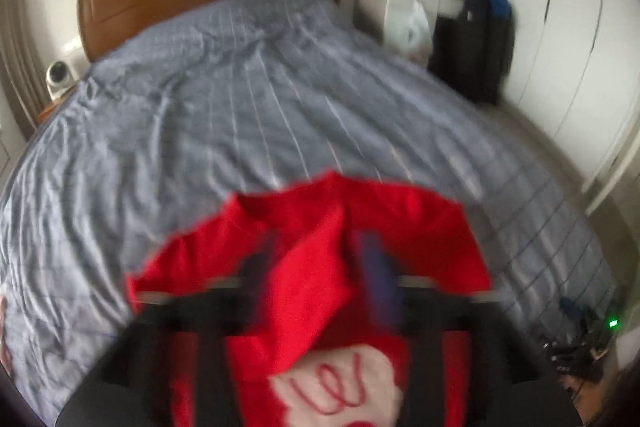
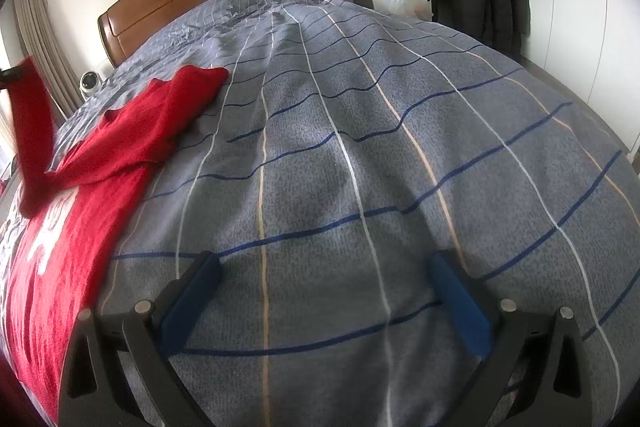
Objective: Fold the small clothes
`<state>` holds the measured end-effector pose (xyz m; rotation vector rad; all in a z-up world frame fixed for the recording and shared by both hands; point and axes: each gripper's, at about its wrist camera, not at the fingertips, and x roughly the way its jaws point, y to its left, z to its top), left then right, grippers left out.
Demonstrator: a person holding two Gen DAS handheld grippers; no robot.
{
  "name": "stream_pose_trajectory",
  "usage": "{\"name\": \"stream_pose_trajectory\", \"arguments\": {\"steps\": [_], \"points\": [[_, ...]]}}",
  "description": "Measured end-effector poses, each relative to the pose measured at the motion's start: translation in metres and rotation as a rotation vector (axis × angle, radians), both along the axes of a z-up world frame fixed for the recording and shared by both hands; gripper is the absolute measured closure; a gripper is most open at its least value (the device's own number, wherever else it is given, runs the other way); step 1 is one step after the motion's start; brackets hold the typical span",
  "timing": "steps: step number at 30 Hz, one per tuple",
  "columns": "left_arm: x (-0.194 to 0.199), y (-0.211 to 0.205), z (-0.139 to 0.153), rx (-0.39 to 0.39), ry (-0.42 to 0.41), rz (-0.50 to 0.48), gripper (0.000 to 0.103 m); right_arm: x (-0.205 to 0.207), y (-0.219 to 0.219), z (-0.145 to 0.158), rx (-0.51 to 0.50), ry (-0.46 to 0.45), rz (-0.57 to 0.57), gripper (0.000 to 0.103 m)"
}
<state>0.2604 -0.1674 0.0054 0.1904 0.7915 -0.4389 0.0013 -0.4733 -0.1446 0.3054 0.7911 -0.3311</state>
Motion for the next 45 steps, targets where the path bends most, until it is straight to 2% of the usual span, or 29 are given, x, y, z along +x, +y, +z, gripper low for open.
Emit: {"name": "stream_pose_trajectory", "arguments": {"steps": [1,3,6,10,12,14,15,16,19,22,24,26,27,28,30,31,32,33,34,36,37,38,45], "points": [[-0.011,-0.007,-0.013,-0.001,-0.001,-0.013,0.018,0.0,0.0,0.0,0.0,0.0,0.0,0.0],[-0.028,-0.011,-0.025,0.014,0.023,-0.058,0.018,0.0,0.0,0.0,0.0,-0.001,-0.001,0.0],[-0.067,-0.004,-0.048,0.093,0.054,-0.125,0.018,0.0,0.0,0.0,0.0,0.0,-0.001,0.0],[-0.12,0.056,-0.071,0.173,0.061,-0.149,0.018,0.0,0.0,0.0,0.0,0.0,-0.001,0.0],[-0.138,0.097,-0.079,0.188,0.082,-0.111,0.018,0.0,0.0,0.0,-0.001,0.001,-0.001,0.0],[-0.155,0.145,-0.088,0.184,0.112,-0.021,0.017,0.0,0.001,0.0,-0.003,0.003,-0.002,0.0],[-0.161,0.162,-0.091,0.17,0.134,0.021,0.017,0.0,0.001,0.0,-0.004,0.005,-0.002,0.0],[-0.169,0.191,-0.097,0.122,0.182,0.087,0.017,0.001,0.001,0.0,-0.007,0.013,-0.002,0.0],[-0.189,0.24,-0.109,-0.026,0.289,0.193,0.017,0.005,0.001,0.008,0.018,0.071,0.019,0.0],[-0.209,0.251,-0.118,-0.084,0.309,0.218,0.017,-0.009,0.013,0.033,0.092,0.041,0.059,0.0],[-0.22,0.248,-0.118,-0.106,0.304,0.204,0.017,-0.026,0.041,0.051,0.202,0.013,0.18,0.0],[-0.222,0.24,-0.122,-0.133,0.304,0.183,0.018,-0.037,0.07,0.052,0.293,0.059,0.282,0.001],[-0.223,0.237,-0.124,-0.139,0.308,0.18,0.022,-0.042,0.084,0.049,0.325,0.086,0.323,0.001],[-0.223,0.235,-0.127,-0.148,0.322,0.174,0.03,-0.05,0.104,0.044,0.349,0.13,0.373,0.002],[-0.226,0.23,-0.132,-0.144,0.349,0.157,0.042,-0.06,0.127,0.033,0.361,0.19,0.408,0.012],[-0.223,0.227,-0.138,-0.135,0.355,0.145,0.047,-0.063,0.132,0.027,0.381,0.212,0.405,0.024],[-0.225,0.222,-0.139,-0.124,0.355,0.129,0.051,-0.065,0.134,0.021,0.404,0.225,0.391,0.029],[-0.226,0.219,-0.14,-0.116,0.352,0.118,0.06,-0.066,0.135,0.016,0.432,0.229,0.372,0.029],[-0.228,0.213,-0.141,-0.111,0.361,0.099,0.076,-0.067,0.135,0.011,0.461,0.221,0.362,0.032],[-0.226,0.208,-0.146,-0.119,0.395,0.079,0.099,-0.062,0.138,0.005,0.481,0.216,0.367,0.047],[-0.225,0.206,-0.148,-0.113,0.399,0.08,0.1,-0.06,0.14,0.004,0.478,0.219,0.372,0.075],[-0.226,0.205,-0.147,-0.101,0.387,0.076,0.1,-0.056,0.142,0.003,0.465,0.227,0.373,0.098],[-0.25,0.228,-0.133,-0.096,0.377,0.05,0.102,-0.079,0.157,0.033,0.283,0.254,0.408,0.099]]}}
